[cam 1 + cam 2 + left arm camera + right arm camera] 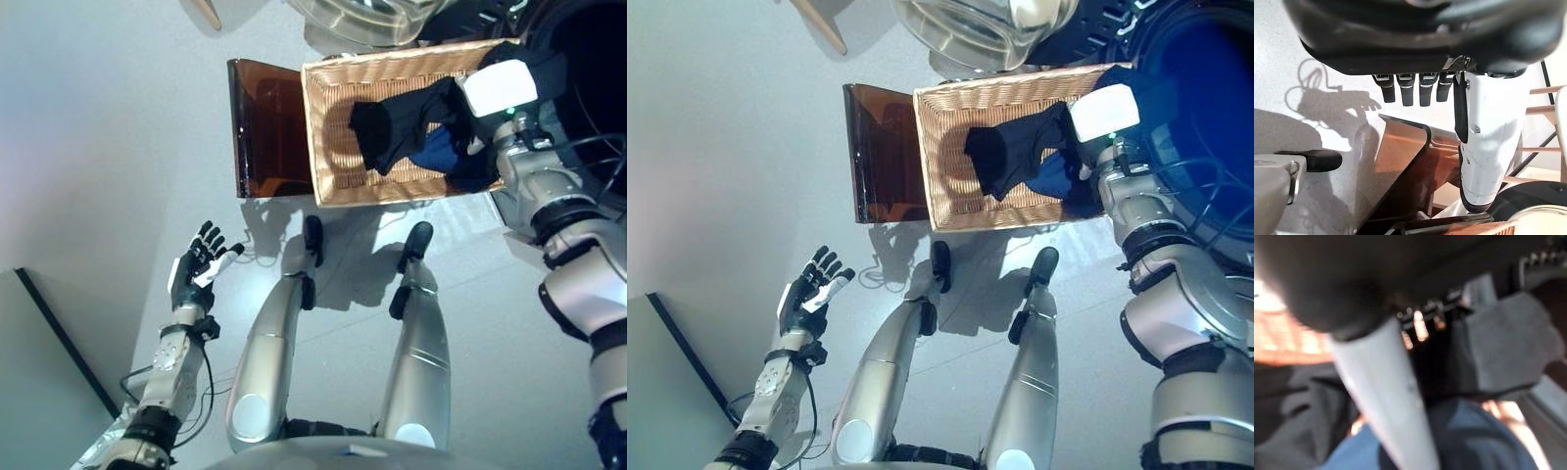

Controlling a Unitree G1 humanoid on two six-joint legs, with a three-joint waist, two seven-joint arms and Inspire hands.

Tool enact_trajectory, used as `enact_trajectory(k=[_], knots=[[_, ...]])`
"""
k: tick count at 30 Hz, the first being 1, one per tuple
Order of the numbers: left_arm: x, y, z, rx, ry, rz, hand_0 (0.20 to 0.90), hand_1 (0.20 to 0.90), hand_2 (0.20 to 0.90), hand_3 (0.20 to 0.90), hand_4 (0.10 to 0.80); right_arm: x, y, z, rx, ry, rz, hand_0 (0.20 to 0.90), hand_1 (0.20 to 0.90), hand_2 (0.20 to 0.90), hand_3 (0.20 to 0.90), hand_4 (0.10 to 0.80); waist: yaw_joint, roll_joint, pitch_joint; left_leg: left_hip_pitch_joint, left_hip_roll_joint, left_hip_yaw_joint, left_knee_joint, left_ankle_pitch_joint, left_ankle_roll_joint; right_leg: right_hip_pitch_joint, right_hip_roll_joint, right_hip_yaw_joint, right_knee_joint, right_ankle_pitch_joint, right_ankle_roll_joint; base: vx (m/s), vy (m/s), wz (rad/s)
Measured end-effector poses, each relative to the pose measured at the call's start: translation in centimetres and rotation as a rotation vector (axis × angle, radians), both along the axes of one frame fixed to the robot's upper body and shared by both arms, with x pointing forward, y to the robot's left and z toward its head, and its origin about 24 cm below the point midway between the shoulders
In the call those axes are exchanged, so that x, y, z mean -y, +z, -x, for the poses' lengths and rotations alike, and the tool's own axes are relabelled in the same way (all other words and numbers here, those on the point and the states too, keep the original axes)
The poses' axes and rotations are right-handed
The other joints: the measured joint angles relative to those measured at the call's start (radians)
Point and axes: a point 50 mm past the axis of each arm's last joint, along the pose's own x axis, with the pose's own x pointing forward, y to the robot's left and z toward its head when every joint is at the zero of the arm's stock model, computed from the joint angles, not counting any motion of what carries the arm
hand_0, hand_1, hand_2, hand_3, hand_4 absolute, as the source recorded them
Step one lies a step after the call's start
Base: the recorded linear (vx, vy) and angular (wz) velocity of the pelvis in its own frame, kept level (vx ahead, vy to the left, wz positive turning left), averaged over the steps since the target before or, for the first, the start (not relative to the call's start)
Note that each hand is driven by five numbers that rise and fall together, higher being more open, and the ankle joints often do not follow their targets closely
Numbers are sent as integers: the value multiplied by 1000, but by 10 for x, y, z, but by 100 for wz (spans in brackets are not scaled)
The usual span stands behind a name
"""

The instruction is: Pick up the clothes and place them into the washing machine

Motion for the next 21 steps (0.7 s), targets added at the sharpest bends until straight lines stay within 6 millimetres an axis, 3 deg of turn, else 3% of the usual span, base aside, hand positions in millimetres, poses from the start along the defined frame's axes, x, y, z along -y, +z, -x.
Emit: enact_trajectory(k=[15, 16, 18, 19, 21], knots=[[2, 10, -2, 51, -10, 44, 900, 900, 900, 900, 800, 6, 18, -1, 46, -49, -30, 900, 900, 900, 900, 800, 11, 4, 3, -66, -12, -16, 5, 16, -10, -78, -8, 1, 50, -21, -10, -11, -2, 2], [3, 13, -3, 65, -17, 45, 900, 900, 900, 900, 800, 5, 21, -1, 56, -47, -30, 727, 727, 727, 727, 676, 10, 4, 3, -77, -12, -17, 7, 18, -9, -90, -9, 1, 55, -21, -9, -24, 0, 4], [4, 16, -4, 77, -25, 45, 900, 900, 900, 900, 800, 5, 22, -1, 57, -45, -31, 450, 450, 450, 450, 478, 9, 3, 4, -88, -12, -19, 13, 18, -10, -99, -9, 0, 65, -22, -7, -16, 5, 1], [4, 16, -4, 77, -26, 45, 900, 900, 900, 900, 800, 4, 22, -1, 54, -44, -31, 200, 200, 200, 200, 300, 10, 4, 4, -88, -12, -20, 14, 18, -10, -99, -8, -1, 66, -22, -7, 0, 0, 0], [3, 16, -4, 78, -25, 45, 900, 900, 900, 900, 800, 3, 23, -2, 59, -41, -35, 200, 200, 200, 200, 300, 10, 4, 4, -88, -12, -20, 14, 18, -10, -99, -9, 0, 67, -23, -7, -27, 0, 3]])
